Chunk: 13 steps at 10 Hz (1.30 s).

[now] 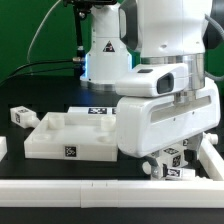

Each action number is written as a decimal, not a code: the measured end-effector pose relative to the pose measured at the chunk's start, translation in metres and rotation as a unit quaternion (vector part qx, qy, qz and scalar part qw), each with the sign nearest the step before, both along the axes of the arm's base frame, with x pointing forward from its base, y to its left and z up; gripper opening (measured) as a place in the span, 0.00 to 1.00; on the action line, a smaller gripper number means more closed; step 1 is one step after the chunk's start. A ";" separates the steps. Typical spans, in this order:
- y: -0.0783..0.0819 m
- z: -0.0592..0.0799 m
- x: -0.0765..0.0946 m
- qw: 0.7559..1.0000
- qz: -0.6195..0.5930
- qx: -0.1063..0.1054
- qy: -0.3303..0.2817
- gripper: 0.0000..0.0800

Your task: Assemble square table

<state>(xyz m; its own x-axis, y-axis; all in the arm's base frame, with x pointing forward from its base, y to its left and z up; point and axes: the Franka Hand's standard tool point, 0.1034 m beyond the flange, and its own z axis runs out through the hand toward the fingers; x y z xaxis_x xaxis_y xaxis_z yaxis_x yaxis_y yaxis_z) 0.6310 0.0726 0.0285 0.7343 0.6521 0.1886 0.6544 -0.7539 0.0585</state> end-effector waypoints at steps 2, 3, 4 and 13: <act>-0.004 -0.001 0.004 1.000 0.005 0.000 -0.012 0.81; -0.004 -0.001 0.004 1.000 0.004 0.000 -0.013 0.81; -0.004 -0.001 0.004 1.000 0.004 0.000 -0.018 0.81; 0.000 -0.014 -0.022 1.000 -0.027 0.008 -0.013 0.81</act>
Offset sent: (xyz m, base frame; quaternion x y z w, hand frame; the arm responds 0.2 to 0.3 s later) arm -0.0114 -0.0073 -0.0102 0.0081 -0.0112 0.0325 0.9994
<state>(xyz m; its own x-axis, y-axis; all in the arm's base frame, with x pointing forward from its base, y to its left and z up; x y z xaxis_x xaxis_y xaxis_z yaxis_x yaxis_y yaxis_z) 0.6095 0.0721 0.0142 0.7633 0.6080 0.2185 0.6107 -0.7893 0.0628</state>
